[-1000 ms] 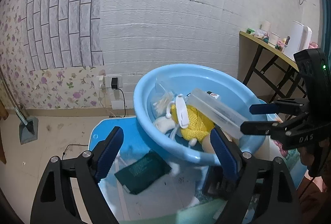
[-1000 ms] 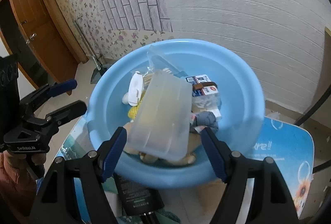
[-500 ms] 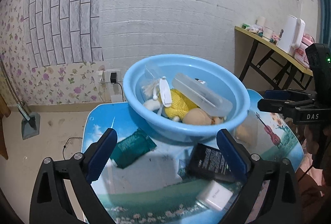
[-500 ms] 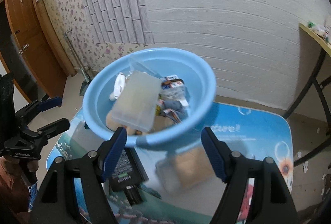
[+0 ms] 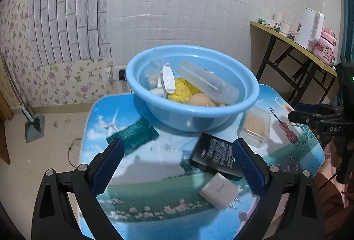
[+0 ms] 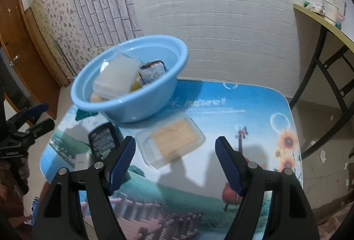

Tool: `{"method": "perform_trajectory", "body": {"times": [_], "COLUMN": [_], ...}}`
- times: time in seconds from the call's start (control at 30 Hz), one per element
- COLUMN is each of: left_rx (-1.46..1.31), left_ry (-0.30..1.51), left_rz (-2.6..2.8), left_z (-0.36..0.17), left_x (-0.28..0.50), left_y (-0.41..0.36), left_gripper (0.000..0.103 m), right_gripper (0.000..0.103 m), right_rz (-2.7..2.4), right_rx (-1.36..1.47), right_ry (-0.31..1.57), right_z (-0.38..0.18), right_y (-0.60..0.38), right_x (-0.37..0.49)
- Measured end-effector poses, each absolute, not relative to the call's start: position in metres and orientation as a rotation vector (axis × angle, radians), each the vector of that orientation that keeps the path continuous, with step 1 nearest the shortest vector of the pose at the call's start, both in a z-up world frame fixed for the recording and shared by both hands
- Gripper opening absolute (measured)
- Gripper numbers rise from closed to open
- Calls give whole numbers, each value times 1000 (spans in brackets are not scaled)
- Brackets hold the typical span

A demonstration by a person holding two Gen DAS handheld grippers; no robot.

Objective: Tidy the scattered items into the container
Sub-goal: 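Move the left gripper to the dark green sachet while the right moves to the toothpick box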

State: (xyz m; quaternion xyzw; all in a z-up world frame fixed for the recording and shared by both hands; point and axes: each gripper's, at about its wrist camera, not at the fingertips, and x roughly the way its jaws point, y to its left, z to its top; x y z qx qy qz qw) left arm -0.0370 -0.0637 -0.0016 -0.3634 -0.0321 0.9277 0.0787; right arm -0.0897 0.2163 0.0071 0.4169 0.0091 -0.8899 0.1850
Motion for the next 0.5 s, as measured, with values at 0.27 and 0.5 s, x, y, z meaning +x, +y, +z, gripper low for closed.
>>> {"method": "perform_trajectory", "body": {"times": [0.27,0.5], "left_rx": [-1160,-1182], "left_ry": [-86,-86], "left_rz": [2754,2770], "left_z": [-23,-29], "left_x": [-26,-26], "left_y": [-63,-69], "left_gripper": [98,98], "right_gripper": [88,100], "right_rz": [-2502,-2490], "right_rx": [1194,1172], "right_ry": [42,70], "right_z": [-12,-16], "right_y": [218,215], "right_x": [-79,-77]}}
